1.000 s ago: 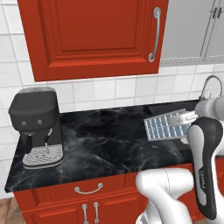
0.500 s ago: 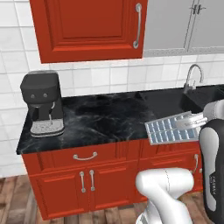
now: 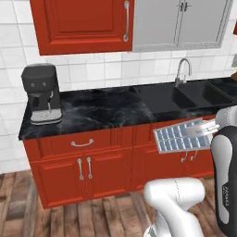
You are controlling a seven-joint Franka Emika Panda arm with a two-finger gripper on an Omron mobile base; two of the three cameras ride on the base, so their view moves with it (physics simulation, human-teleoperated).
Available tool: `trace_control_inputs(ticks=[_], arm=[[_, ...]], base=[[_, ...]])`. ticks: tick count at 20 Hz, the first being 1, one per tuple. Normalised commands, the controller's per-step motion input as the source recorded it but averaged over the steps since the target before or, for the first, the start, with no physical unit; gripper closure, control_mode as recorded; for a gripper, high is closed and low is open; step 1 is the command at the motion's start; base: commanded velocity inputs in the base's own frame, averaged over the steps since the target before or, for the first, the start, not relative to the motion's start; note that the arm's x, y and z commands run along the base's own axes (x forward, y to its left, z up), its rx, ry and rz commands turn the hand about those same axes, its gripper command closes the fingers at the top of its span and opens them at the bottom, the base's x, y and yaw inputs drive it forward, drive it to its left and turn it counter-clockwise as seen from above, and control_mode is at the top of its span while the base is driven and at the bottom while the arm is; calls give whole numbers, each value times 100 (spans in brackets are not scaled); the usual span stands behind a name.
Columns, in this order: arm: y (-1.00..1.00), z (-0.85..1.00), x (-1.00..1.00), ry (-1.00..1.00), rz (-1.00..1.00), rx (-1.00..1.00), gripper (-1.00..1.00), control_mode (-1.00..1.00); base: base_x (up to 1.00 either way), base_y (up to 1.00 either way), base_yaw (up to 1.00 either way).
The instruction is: The ice cube tray has been filled with water. Take the tray and place it in the freezer to make ice. Close the freezer door after placing the tray.
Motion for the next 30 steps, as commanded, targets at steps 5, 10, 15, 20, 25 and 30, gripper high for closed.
trace_control_inputs(ticks=[5,10,15,20,25,30], arm=[[0,0,0,0,0,0,100,100],[0,0,0,0,0,0,100,100],[0,0,0,0,0,0,100,100],[0,0,0,0,0,0,100,100],[0,0,0,0,0,0,100,100],[0,0,0,0,0,0,100,100]], base=[[-41,0,-37],[-33,0,-47],[-30,0,-53],[-32,0,-53],[-22,0,-54],[-6,0,-52]])
